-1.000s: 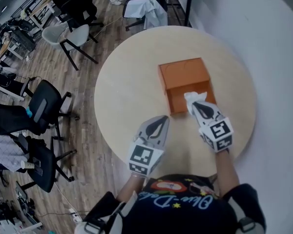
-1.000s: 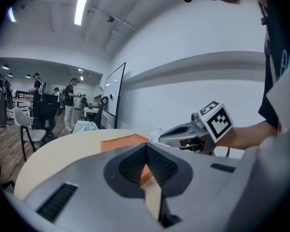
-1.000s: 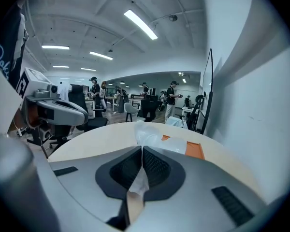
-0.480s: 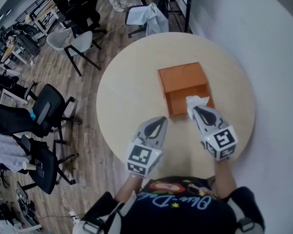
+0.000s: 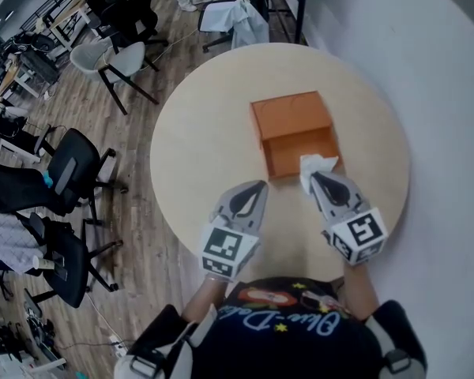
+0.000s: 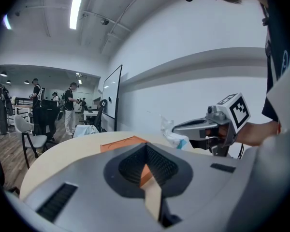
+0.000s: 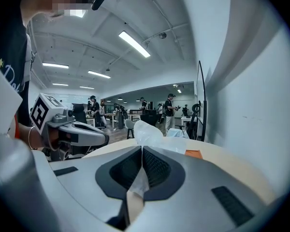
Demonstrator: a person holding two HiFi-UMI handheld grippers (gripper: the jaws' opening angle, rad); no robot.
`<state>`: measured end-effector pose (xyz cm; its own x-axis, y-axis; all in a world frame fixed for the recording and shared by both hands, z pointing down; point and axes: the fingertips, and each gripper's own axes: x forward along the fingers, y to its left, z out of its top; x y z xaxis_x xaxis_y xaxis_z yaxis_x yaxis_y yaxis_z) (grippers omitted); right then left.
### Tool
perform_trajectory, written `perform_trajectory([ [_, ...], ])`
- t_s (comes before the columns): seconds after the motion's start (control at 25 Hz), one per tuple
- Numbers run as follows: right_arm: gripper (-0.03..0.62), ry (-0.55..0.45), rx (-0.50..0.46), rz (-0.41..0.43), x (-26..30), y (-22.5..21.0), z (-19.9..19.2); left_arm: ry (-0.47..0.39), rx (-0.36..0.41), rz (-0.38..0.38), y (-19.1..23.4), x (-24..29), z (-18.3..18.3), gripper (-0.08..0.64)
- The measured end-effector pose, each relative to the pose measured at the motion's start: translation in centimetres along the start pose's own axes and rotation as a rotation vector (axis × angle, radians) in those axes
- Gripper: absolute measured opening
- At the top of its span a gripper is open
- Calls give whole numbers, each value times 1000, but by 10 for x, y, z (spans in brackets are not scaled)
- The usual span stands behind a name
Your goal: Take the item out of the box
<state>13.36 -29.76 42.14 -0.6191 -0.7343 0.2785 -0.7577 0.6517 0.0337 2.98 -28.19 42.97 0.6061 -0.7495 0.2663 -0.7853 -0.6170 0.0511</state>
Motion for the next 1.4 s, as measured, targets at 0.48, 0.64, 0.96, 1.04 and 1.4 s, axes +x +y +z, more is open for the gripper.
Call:
perform_trajectory([
  [0.48, 6, -26, -5, -6, -3, -1, 9, 1, -7, 6, 3, 2, -3, -15],
  [0.64, 6, -29, -8, -13, -6, -3, 13, -2, -12, 0, 2, 2, 0, -15],
  [0.96, 6, -26, -14, -14, -7, 2, 12, -2, -15, -2, 2, -2, -3, -15],
  [1.04, 6, -27, -14, -14, -7, 3, 12, -3, -17, -1, 4, -3, -3, -15],
  [1.4, 6, -22, -12, -18, -5, 3, 15, 0, -22, -6, 5, -2, -3, -15],
])
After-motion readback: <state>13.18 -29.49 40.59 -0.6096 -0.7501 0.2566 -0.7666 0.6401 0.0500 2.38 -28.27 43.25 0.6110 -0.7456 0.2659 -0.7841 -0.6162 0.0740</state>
